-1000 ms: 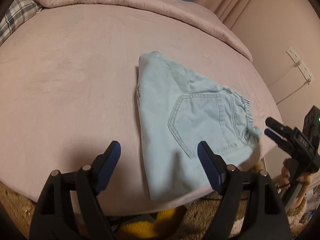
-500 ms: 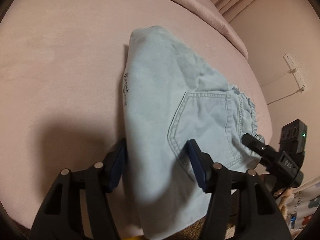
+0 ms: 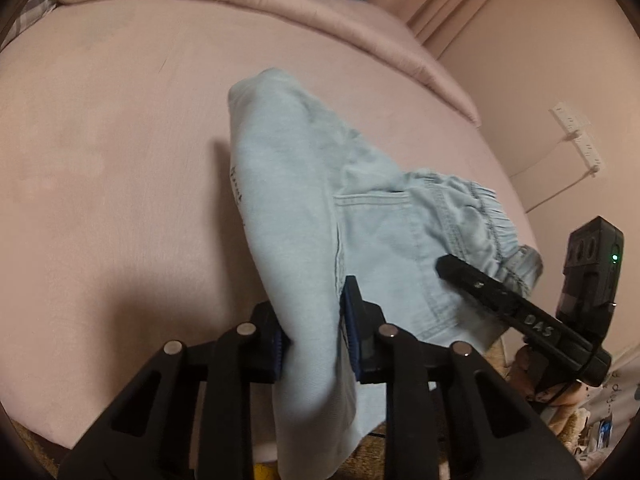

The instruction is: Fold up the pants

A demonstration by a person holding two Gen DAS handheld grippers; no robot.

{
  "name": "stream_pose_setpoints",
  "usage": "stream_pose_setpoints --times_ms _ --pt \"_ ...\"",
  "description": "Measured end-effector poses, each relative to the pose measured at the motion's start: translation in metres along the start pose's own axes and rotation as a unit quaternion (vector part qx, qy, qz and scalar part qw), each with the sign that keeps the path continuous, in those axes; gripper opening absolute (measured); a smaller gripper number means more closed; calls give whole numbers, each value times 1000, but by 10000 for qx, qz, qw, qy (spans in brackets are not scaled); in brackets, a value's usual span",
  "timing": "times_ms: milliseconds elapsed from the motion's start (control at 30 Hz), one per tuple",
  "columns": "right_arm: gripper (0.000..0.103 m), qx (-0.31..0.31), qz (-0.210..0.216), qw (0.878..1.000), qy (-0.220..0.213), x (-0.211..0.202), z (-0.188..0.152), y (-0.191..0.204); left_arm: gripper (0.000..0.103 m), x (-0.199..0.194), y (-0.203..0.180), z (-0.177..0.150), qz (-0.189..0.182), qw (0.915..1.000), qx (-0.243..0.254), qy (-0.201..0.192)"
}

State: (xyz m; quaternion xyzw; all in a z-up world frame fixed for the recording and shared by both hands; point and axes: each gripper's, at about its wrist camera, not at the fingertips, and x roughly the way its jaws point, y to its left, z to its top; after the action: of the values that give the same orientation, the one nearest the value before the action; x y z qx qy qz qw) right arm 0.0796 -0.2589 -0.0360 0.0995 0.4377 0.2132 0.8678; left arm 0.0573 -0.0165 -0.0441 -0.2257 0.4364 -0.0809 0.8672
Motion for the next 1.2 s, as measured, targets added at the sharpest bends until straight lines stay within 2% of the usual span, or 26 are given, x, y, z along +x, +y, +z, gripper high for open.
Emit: stream_pose_setpoints --times_ms 100,233,433,667,833,933,1000,1200 --pt "32 -267 -63 9993 -250 -13 11 12 24 -19 -6 6 18 9994 155 -301" --pt "32 -522 -40 9971 -552 -26 32 25 24 -35 -5 20 -22 9982 121 -579" --pt "32 -855 -72 9935 -754 -20 62 40 24 -30 -4 49 292 9955 165 -887" --pt "32 -945 -118 9939 -557 21 85 48 24 1 17 73 725 9942 76 -793" --pt "32 -654 -65 9978 -128 66 95 42 24 38 38 72 964 9945 -112 -402" --pt "32 -602 -178 9978 201 91 89 38 26 53 46 67 1180 9927 -134 -232" --pt "34 -570 -296 9976 267 98 83 34 29 57 48 64 1247 9919 -95 -226" --pt "40 -305 -266 9985 357 99 76 25 37 59 52 63 1333 9907 -141 -234"
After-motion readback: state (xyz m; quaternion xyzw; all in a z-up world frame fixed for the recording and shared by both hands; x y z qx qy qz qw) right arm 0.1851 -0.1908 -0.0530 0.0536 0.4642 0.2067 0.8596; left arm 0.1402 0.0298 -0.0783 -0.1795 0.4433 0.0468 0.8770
